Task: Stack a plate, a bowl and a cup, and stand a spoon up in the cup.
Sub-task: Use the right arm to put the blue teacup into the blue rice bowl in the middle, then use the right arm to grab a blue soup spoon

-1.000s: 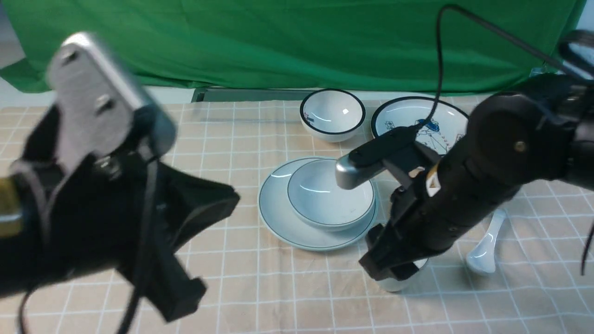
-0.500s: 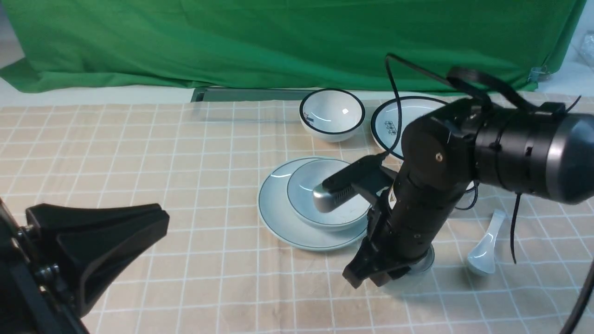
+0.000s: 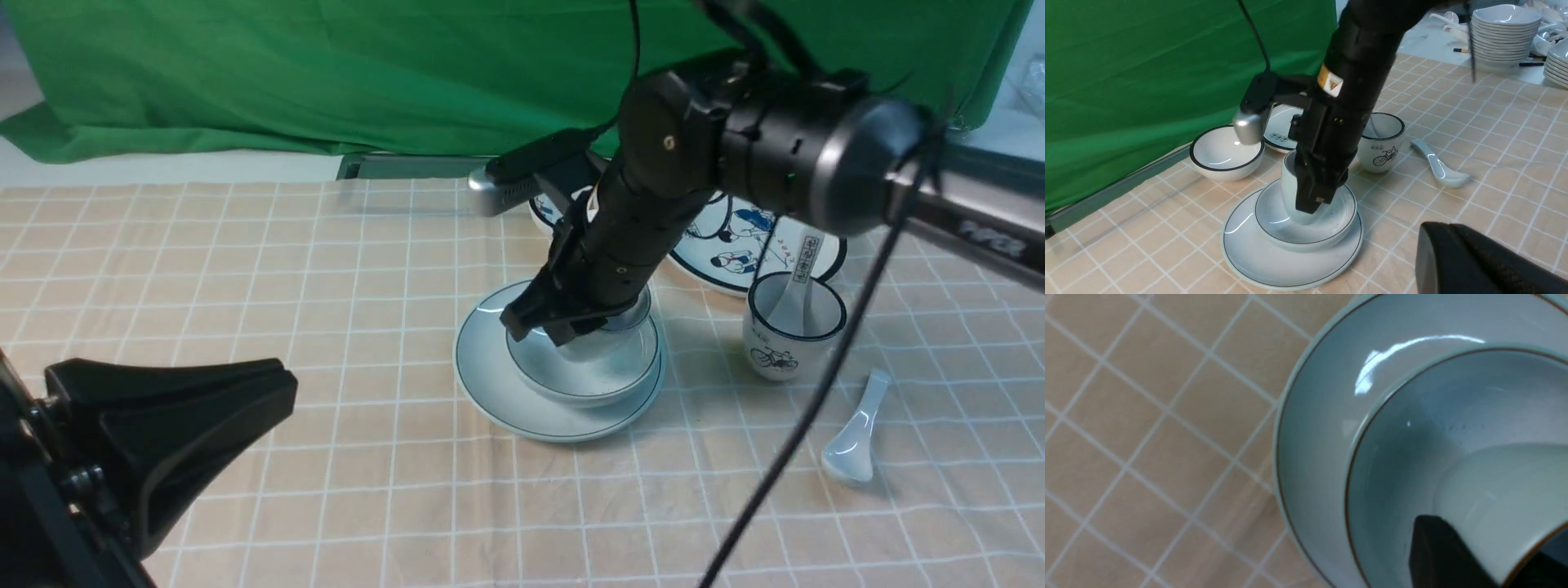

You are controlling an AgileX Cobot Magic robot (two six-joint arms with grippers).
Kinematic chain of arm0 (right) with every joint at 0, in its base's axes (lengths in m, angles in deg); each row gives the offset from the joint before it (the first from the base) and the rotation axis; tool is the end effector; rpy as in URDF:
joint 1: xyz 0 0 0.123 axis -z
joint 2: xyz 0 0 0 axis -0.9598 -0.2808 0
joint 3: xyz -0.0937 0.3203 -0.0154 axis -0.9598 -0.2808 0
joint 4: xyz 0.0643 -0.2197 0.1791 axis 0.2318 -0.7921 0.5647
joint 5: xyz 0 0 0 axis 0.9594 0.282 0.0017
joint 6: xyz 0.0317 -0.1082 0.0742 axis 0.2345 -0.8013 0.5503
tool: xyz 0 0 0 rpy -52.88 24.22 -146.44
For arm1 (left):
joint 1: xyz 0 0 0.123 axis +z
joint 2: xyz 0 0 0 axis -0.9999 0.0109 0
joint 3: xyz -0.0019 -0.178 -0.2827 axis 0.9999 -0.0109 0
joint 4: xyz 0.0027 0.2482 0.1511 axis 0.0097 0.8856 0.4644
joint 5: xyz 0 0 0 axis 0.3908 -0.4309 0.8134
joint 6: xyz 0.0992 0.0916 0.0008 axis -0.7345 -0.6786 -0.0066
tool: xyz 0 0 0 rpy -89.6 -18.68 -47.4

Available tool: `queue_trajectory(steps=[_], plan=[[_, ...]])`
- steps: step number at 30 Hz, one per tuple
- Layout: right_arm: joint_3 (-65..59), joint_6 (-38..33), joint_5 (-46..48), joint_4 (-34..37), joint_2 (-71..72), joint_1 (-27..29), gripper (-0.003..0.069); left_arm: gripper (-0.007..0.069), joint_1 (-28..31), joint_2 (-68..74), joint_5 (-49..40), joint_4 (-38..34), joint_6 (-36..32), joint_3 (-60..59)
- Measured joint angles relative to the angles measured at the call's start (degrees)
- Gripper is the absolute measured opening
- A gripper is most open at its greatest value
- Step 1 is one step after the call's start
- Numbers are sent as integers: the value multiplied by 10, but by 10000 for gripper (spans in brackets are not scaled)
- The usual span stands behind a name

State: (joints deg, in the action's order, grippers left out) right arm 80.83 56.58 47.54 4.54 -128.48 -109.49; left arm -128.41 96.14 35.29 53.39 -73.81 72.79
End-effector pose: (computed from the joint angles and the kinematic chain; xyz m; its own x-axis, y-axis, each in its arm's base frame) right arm 0.4380 0.3261 0.2266 -0.7032 -0.5291 -0.4749 -0.6199 0.7834 0.0451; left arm 0.1165 -0.1062 0.3418 -0.0836 0.2201 -0.9719 0.6944 0.7123 0.1016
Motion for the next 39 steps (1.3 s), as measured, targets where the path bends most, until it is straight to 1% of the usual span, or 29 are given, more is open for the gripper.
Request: queue_trajectory(steps=[3,6,8,9,10,11,12,13,14,16,18,20,21,22,23,25,26,28,30,33,35,37,38,39], plan=[[31,1,27,-1,-32,6,85,2,0,0,-4,0,0,0],[45,6,33,-1,-40,7,108,2,0,0,-7,0,0,0],[49,17,33,-1,-41,7,197,2,0,0,-8,1,0,0],[49,17,33,-1,-41,7,206,2,0,0,-8,1,0,0],[50,23,34,0,-41,7,293,2,0,0,-8,1,0,0],[50,24,34,0,-41,7,304,2,0,0,-8,1,0,0],[51,28,40,0,-40,7,387,2,0,0,-9,1,0,0],[56,30,50,0,-37,7,451,2,0,0,-9,2,0,0],[63,31,61,0,-34,7,493,2,0,0,-9,2,0,0],[81,32,91,-1,-19,7,527,2,0,0,-9,2,0,0],[95,32,116,-1,-3,7,522,2,0,0,-9,2,0,0],[114,30,164,-6,35,7,458,2,0,0,-9,2,0,0],[113,28,182,-21,71,7,388,2,0,0,-9,4,0,0],[102,29,182,-41,101,7,300,2,0,0,-9,4,0,0],[100,30,182,-47,106,7,300,2,0,0,-9,4,0,0],[66,41,182,-75,152,8,232,2,0,0,-10,4,0,0],[30,54,182,-96,187,12,204,2,0,0,-10,4,0,0],[-68,106,180,-125,260,35,219,2,0,0,-10,4,0,0],[-155,143,166,-136,297,68,260,2,0,0,-10,4,0,0],[-289,204,94,-129,328,135,355,2,0,0,-9,4,0,0],[-345,221,34,-105,321,171,406,2,0,0,-9,4,0,0],[-374,227,-7,-86,308,198,426,2,0,0,-9,4,0,0],[-386,229,-42,-76,289,218,435,2,0,0,-9,3,0,0],[-387,229,-46,-74,286,220,437,2,0,0,-9,3,0,0]])
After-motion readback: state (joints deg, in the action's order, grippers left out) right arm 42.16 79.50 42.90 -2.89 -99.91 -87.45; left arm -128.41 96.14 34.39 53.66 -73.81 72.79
